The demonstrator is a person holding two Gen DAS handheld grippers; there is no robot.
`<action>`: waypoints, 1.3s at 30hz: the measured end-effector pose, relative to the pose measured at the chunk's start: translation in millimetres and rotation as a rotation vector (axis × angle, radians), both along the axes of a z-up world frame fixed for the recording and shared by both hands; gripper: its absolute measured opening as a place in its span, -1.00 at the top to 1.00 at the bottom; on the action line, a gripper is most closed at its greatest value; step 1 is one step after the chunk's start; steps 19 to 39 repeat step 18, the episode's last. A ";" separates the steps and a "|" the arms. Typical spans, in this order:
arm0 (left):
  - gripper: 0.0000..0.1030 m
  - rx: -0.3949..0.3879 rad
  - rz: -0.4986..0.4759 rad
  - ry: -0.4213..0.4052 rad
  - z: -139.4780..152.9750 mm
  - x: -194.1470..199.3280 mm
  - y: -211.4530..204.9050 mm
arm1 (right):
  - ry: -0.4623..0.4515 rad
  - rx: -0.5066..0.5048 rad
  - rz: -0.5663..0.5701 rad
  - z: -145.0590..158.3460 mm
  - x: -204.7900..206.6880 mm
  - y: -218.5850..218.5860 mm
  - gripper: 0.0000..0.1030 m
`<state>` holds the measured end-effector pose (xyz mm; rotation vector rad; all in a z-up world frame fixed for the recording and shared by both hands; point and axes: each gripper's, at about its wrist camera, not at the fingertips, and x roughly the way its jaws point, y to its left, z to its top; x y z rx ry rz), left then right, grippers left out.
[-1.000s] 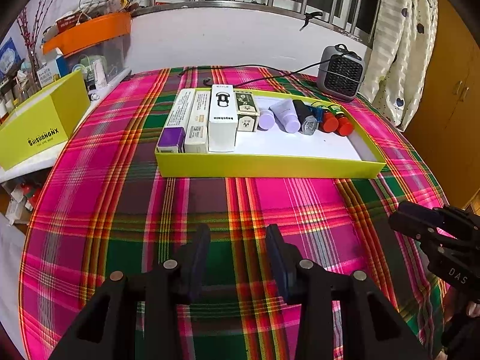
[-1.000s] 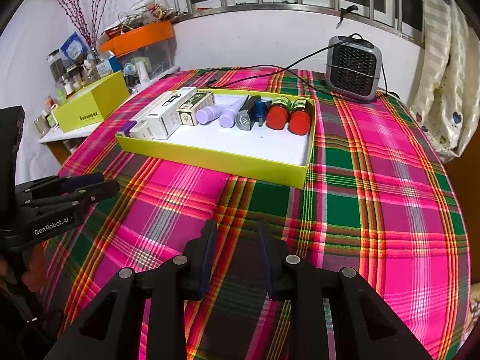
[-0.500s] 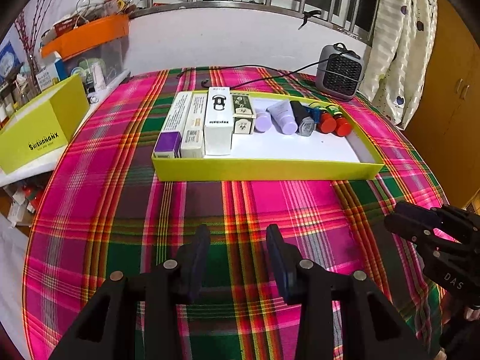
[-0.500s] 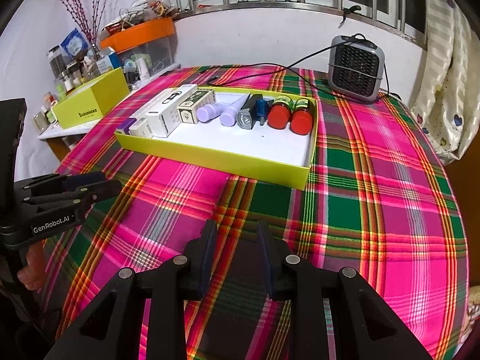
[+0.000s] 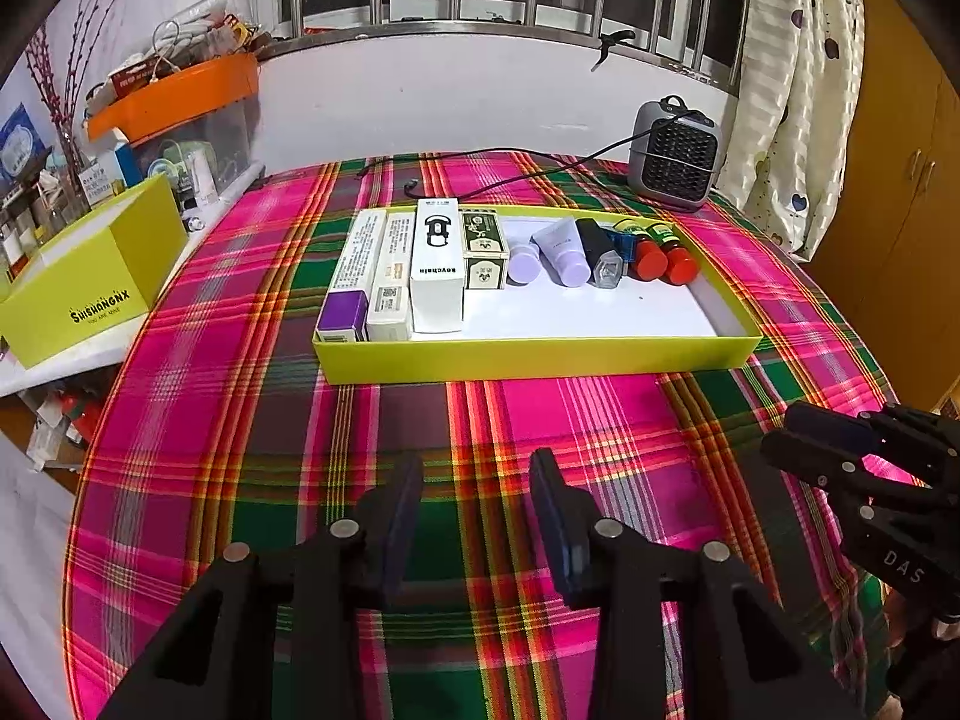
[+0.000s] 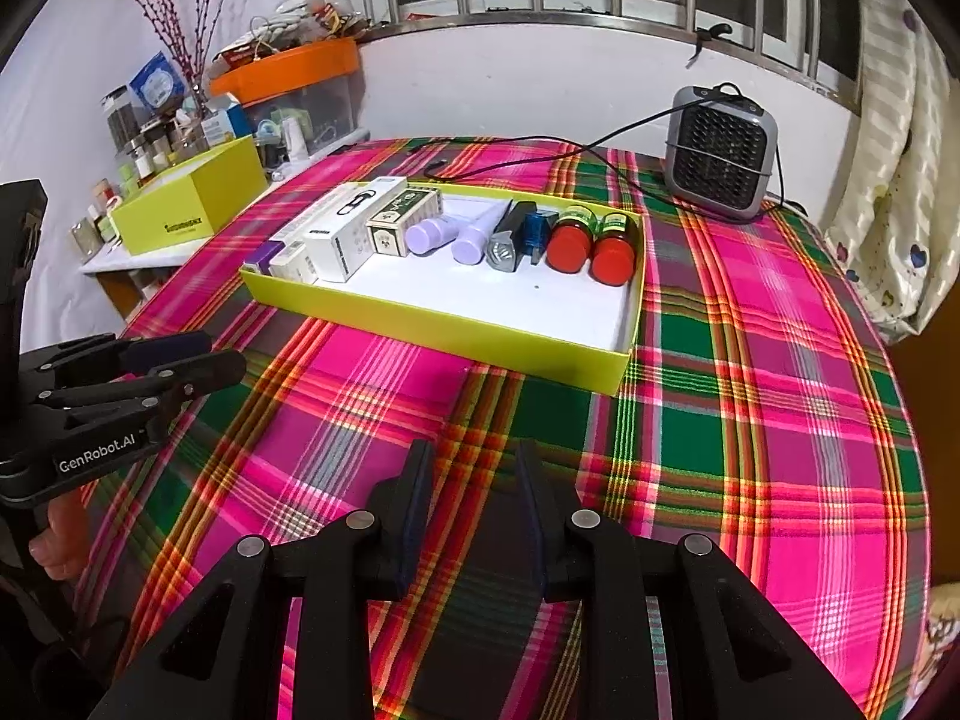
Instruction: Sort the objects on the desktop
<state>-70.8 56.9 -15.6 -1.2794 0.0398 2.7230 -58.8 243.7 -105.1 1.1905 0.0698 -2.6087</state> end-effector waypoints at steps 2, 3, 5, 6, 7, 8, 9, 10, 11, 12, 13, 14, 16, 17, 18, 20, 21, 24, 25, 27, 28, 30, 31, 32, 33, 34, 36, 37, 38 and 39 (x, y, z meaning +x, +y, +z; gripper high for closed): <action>0.32 -0.007 0.003 0.006 1.1 0.8 0.3 | 0.002 0.001 0.002 0.5 0.2 -0.5 0.45; 0.33 -0.008 0.003 0.008 1.6 1.1 0.1 | 0.003 0.002 0.003 0.8 0.4 -0.6 0.45; 0.39 -0.008 0.005 0.013 2.6 1.5 -0.3 | 0.004 0.003 0.003 1.2 0.6 -0.8 0.45; 0.44 -0.008 0.005 0.014 3.1 1.7 -0.5 | 0.004 0.003 0.003 1.1 0.5 -0.8 0.45; 0.45 -0.009 0.005 0.015 3.5 1.8 -0.5 | 0.004 0.004 0.003 1.1 0.5 -0.8 0.45; 0.45 -0.010 0.006 0.015 3.8 1.9 -0.5 | 0.005 0.004 0.003 1.2 0.6 -0.8 0.45; 0.45 -0.009 0.005 0.014 3.7 1.8 -0.6 | 0.006 0.005 0.003 1.3 0.9 -0.9 0.45; 0.45 -0.006 0.003 0.013 3.7 1.9 -0.6 | 0.007 0.005 0.004 1.7 1.0 -0.8 0.45; 0.46 -0.005 0.002 0.012 3.6 2.3 -0.5 | 0.007 0.005 0.003 1.7 1.3 -1.0 0.45; 0.49 -0.007 0.001 0.013 3.8 3.0 -0.2 | 0.008 0.005 0.003 1.9 1.5 -1.0 0.45; 0.51 -0.009 0.001 0.016 4.1 3.5 0.0 | 0.008 0.005 0.003 2.1 1.6 -0.8 0.45; 0.53 -0.009 -0.001 0.021 4.6 4.2 0.5 | 0.008 0.005 0.004 2.6 1.8 -0.9 0.45; 0.53 -0.009 -0.004 0.028 5.7 5.4 0.9 | 0.008 0.005 0.004 2.6 1.8 -0.9 0.45; 0.53 -0.009 -0.004 0.029 6.0 5.4 0.8 | 0.008 0.005 0.004 2.7 1.8 -0.9 0.45; 0.53 -0.008 -0.005 0.028 6.0 5.6 0.4 | 0.008 0.005 0.004 2.9 1.9 -0.9 0.45; 0.53 -0.008 -0.005 0.028 6.0 5.6 0.4 | 0.008 0.005 0.004 2.9 1.9 -0.9 0.45; 0.53 -0.008 -0.005 0.028 6.0 5.6 0.4 | 0.008 0.005 0.004 2.9 1.9 -0.9 0.45; 0.53 -0.008 -0.005 0.028 6.0 5.6 0.4 | 0.008 0.005 0.004 2.9 1.9 -0.9 0.45; 0.53 -0.008 -0.005 0.028 6.0 5.6 0.4 | 0.008 0.005 0.004 2.9 1.9 -0.9 0.45; 0.53 -0.008 -0.005 0.028 6.0 5.6 0.4 | 0.008 0.005 0.004 2.9 1.9 -0.9 0.45; 0.53 -0.008 -0.005 0.028 6.0 5.6 0.4 | 0.008 0.005 0.004 2.9 1.9 -0.9 0.45; 0.53 -0.008 -0.005 0.028 6.0 5.6 0.4 | 0.008 0.005 0.004 2.9 1.9 -0.9 0.45; 0.53 -0.008 -0.005 0.028 6.0 5.6 0.4 | 0.008 0.005 0.004 2.9 1.9 -0.9 0.45; 0.53 -0.008 -0.005 0.028 6.0 5.6 0.4 | 0.008 0.005 0.004 2.9 1.9 -0.9 0.45; 0.53 -0.008 -0.005 0.028 6.0 5.6 0.4 | 0.008 0.005 0.004 2.9 1.9 -0.9 0.45; 0.53 -0.008 -0.005 0.028 6.0 5.6 0.4 | 0.008 0.005 0.004 2.9 1.9 -0.9 0.45; 0.53 -0.008 -0.005 0.028 6.0 5.6 0.4 | 0.008 0.005 0.004 2.9 1.9 -0.9 0.45; 0.53 -0.008 -0.005 0.028 6.0 5.6 0.4 | 0.008 0.005 0.004 2.9 1.9 -0.9 0.45; 0.53 -0.008 -0.005 0.028 6.0 5.6 0.4 | 0.008 0.005 0.004 2.9 1.9 -0.9 0.45; 0.53 -0.008 -0.005 0.028 6.0 5.6 0.4 | 0.008 0.005 0.004 2.9 1.9 -0.9 0.45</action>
